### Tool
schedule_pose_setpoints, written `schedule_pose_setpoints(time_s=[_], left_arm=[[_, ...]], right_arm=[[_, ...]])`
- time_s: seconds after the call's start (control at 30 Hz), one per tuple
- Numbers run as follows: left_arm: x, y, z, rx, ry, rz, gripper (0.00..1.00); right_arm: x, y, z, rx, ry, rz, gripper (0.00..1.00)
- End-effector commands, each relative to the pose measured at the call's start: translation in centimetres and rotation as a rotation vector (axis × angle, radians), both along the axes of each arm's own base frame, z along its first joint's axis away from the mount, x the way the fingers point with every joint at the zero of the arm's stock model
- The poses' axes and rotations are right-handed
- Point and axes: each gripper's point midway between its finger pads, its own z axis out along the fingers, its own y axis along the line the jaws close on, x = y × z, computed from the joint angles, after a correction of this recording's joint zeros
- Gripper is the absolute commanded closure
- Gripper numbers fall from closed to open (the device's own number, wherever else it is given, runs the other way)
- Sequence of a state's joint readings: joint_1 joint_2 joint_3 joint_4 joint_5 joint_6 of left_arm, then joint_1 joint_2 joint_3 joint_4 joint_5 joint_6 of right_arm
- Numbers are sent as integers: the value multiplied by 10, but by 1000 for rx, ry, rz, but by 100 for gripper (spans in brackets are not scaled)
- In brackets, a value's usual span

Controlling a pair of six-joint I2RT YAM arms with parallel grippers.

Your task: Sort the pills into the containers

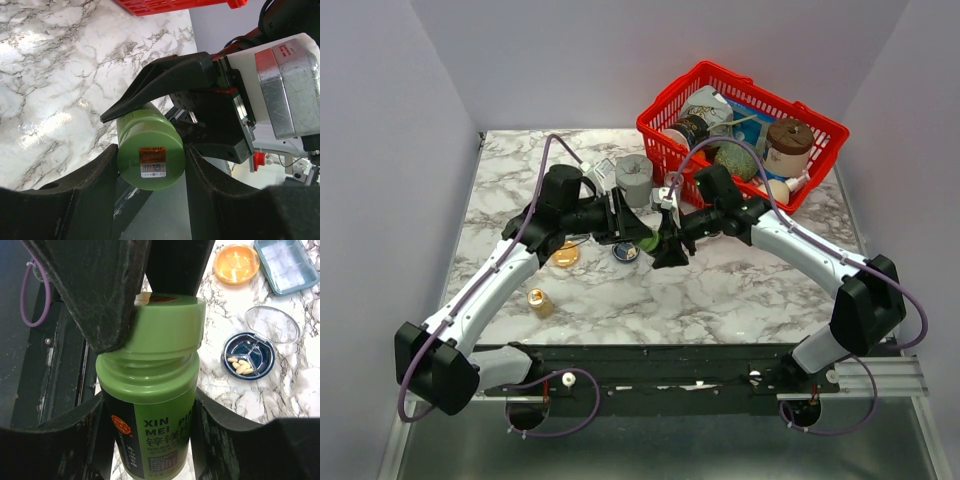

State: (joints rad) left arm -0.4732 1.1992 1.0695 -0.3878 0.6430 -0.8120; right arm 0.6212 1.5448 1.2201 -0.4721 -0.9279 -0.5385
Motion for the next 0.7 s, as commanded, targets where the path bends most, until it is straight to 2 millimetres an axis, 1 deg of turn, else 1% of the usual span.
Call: schedule_pose_setpoints(time_s=[0.0, 0.17, 0.2, 0.33, 0.43, 0.5, 0.67], left_arm=[[-6, -5, 1, 42, 5, -27, 84], [-8, -6, -3, 108, 6, -29, 85], [-5, -4, -8, 139, -2, -16, 85], [-7, -4, -12, 221, -10, -20, 85], [-9, -6, -15, 248, -14, -34, 86], [-9, -7, -15, 244, -12, -40, 86], [-15, -16, -8, 193, -11, -105, 86]], right_arm=[[8, 5, 9, -3, -33, -17, 80], [9, 7, 7, -22, -25, -24, 80], [10, 7, 5, -27, -19, -25, 80], [10, 7, 5, -32, -10, -29, 80], [10, 8, 5, -33, -8, -28, 80], [9, 8, 5, -30, -4, -24, 80], [4, 8, 11, -8, -9, 3, 80]])
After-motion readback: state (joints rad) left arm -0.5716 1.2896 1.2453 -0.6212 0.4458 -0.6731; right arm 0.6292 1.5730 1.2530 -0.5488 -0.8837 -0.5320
